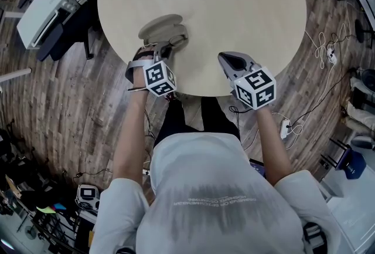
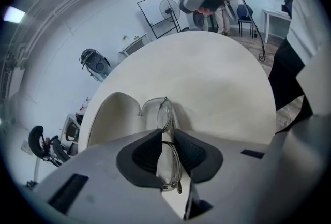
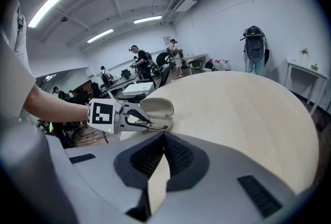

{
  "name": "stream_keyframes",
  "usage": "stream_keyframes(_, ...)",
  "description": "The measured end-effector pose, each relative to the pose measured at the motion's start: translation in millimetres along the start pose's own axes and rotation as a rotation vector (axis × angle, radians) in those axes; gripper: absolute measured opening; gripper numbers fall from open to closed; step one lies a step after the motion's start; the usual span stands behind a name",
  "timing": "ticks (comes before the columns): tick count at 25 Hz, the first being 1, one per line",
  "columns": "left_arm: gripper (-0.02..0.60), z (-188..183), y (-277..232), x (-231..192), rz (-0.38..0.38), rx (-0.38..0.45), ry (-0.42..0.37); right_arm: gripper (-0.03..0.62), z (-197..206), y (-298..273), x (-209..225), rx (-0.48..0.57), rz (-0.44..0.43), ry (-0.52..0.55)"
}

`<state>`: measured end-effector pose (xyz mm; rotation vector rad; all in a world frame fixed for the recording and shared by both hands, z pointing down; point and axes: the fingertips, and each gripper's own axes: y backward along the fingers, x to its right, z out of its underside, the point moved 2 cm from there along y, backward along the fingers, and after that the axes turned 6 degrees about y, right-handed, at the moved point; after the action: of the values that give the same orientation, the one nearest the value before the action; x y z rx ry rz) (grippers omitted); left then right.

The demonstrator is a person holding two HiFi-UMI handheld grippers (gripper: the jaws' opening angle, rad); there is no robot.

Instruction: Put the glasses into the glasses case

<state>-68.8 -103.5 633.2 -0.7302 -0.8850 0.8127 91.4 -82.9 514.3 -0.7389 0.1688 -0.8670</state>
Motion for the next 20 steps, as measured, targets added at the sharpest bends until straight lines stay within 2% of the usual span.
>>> stream_keyframes(4,0.075,0.7,2.8,-1.2,0.078,0.044,0.164,0.002,0.4,0.5,-0.8,0.0,-0.002,-0.003)
stream_keyframes(10,0.085,-0.5,3.3,-6.1,0.128,0.075,0.364,0.002,0.4,0.5,0.1,0.004,-0.009,-0.008)
stream_keyframes(15,0.081,2.2,2.9,-9.4,0.162,0.092,0.504,0.002,-0.2,-2.0,-2.9,0.003,-0.018,-0.005)
stream_keyframes(20,0.086,1.7,2.8,-12.6,0.223,0.115,0.583,0.002,-2.0,-4.9,-1.9,0.0,-0.024,-0.002)
